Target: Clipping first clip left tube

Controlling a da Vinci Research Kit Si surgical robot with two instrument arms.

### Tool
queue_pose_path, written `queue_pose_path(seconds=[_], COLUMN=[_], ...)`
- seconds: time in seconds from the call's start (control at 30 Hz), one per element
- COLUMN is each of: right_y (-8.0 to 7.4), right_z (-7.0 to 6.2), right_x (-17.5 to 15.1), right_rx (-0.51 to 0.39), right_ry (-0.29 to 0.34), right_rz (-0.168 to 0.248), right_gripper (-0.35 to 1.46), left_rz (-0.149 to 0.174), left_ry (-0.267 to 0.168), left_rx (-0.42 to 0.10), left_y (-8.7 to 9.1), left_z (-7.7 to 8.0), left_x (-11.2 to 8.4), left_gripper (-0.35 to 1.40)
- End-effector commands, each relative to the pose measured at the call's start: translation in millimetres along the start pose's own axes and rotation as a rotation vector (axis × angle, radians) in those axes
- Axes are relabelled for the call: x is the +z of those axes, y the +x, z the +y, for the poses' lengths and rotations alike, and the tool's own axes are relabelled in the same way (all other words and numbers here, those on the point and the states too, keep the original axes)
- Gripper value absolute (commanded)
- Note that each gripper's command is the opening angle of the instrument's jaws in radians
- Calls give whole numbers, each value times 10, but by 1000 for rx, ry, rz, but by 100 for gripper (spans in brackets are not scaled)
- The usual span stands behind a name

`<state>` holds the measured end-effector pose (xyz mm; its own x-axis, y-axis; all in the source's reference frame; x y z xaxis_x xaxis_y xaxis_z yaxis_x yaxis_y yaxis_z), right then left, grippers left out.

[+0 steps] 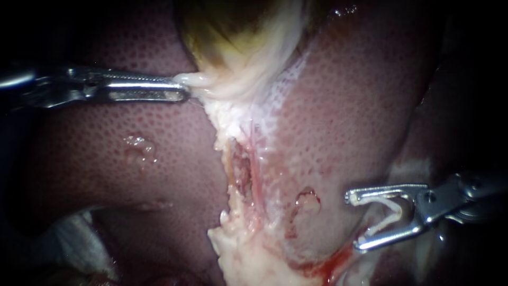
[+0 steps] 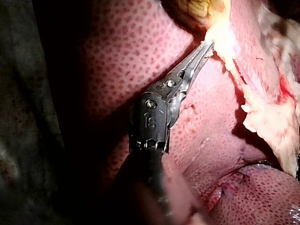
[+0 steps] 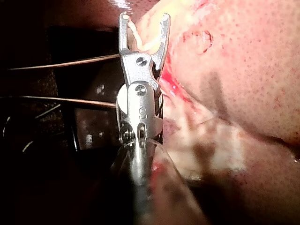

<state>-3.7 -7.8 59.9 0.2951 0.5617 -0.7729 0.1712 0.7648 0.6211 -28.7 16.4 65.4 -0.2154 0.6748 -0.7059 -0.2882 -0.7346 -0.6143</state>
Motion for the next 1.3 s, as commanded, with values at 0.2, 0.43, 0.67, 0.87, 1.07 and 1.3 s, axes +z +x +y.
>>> queue_pose_path(seconds=[0.2,0.43,0.67,0.87,1.07,1.3], right_y=[1,0,0,-5,-22,-45], right_z=[0,1,8,21,44,80], right_x=[0,1,10,34,80,141], right_rx=[1,1,2,0,10,28], right_ry=[-1,-1,-8,-9,-4,-7], right_rz=[0,0,1,1,1,4], right_gripper=[54,54,54,54,54,55], left_rz=[13,27,26,26,27,27], left_ry=[-1,-1,0,1,4,4], left_rx=[2,8,13,14,15,15], left_y=[5,13,15,14,12,12], left_z=[8,16,21,21,22,22], left_x=[-8,-20,-24,-23,-20,-20], left_gripper=[-35,-35,-35,-35,-35,-35])
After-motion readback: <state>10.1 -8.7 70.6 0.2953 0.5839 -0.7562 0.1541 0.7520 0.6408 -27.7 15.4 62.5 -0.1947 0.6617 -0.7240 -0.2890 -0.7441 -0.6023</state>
